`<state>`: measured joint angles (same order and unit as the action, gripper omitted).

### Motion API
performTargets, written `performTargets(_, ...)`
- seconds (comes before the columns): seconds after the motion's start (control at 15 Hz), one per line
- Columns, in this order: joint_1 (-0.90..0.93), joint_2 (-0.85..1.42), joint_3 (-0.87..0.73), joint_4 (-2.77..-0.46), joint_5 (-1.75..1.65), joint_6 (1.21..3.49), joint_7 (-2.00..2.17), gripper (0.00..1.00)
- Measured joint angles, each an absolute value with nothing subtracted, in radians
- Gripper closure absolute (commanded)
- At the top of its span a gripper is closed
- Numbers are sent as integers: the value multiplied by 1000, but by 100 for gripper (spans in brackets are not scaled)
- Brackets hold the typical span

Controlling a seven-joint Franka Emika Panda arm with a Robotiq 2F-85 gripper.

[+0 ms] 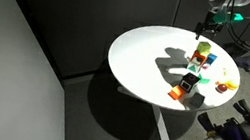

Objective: Lift the light green building block and put it on the orange dice

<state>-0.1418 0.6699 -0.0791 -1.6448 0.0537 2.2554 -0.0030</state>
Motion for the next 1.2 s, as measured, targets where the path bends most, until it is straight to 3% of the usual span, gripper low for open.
performTargets(1.2,-93,491,-50,-1776,22,2176,-89,0)
